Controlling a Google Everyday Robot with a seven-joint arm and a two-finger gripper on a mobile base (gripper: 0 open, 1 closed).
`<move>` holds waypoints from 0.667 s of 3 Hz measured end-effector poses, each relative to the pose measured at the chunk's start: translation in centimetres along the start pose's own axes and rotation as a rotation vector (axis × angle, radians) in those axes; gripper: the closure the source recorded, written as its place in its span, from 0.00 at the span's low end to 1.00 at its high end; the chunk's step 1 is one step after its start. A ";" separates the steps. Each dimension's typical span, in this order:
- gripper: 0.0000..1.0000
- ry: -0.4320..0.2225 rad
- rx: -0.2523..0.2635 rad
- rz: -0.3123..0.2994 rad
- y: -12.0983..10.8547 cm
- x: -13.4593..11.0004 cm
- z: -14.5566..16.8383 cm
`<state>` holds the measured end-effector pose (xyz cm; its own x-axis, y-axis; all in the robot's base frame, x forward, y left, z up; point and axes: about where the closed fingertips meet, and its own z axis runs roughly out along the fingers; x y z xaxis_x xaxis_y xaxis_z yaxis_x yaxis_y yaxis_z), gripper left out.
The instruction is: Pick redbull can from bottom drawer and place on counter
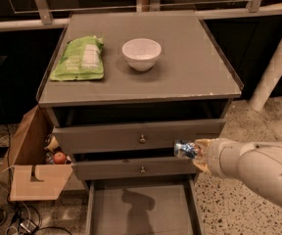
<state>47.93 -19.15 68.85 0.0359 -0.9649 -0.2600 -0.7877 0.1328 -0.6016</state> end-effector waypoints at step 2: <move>1.00 0.052 0.171 -0.026 -5.1 0.1 -7.7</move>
Offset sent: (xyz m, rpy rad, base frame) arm -0.0215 -0.0419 0.1489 -0.0886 -0.2701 -0.0912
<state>47.22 -21.64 77.77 0.0195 -0.9783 -0.2063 -0.6709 0.1402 -0.7282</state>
